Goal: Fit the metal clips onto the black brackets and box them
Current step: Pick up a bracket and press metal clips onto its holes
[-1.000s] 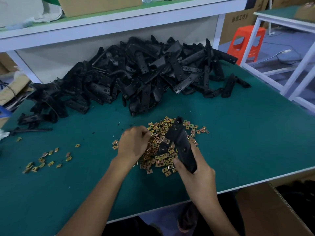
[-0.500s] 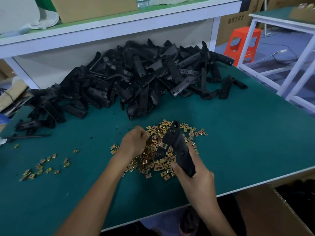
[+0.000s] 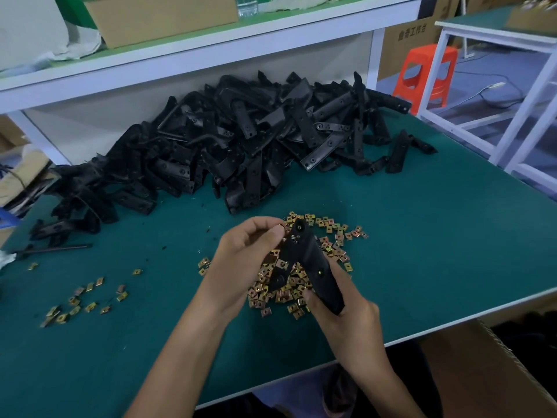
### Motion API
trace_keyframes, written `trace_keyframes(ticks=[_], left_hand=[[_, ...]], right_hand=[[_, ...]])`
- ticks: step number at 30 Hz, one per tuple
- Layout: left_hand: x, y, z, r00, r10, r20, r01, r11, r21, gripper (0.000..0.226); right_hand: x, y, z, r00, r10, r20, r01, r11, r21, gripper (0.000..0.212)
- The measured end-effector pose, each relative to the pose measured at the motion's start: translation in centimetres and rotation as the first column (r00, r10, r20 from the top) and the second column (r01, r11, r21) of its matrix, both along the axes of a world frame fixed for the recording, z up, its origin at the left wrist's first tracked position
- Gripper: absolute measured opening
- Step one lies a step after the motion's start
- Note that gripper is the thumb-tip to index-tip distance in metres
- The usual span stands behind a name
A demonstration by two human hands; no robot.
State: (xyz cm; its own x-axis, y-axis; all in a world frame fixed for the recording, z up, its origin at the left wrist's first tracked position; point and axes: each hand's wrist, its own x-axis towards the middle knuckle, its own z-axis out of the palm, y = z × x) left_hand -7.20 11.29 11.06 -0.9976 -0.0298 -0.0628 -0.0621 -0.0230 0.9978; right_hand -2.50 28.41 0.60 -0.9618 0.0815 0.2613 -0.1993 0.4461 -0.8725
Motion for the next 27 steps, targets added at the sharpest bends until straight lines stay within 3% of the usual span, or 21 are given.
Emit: trace_keyframes(ticks=[5, 16, 27], left_hand=[[0.2, 0.5, 0.0, 0.999, 0.033, 0.015, -0.034, 0.995, 0.091, 0.006], [0.7, 1.4, -0.9, 0.982, 0.182, 0.058, -0.187, 0.977, 0.099, 0.007], [0.9, 1.4, -1.1, 0.986, 0.146, 0.086, -0.159, 0.974, 0.164, 0.014]], right_hand=[[0.1, 0.1, 0.0, 1.000, 0.027, 0.010, -0.027, 0.999, -0.018, 0.064], [-0.1, -0.2, 0.1, 1.000, -0.002, 0.029, 0.003, 1.000, -0.021, 0.065], [-0.1, 0.0, -0.1, 0.999, 0.007, 0.045, -0.007, 1.000, -0.002, 0.069]])
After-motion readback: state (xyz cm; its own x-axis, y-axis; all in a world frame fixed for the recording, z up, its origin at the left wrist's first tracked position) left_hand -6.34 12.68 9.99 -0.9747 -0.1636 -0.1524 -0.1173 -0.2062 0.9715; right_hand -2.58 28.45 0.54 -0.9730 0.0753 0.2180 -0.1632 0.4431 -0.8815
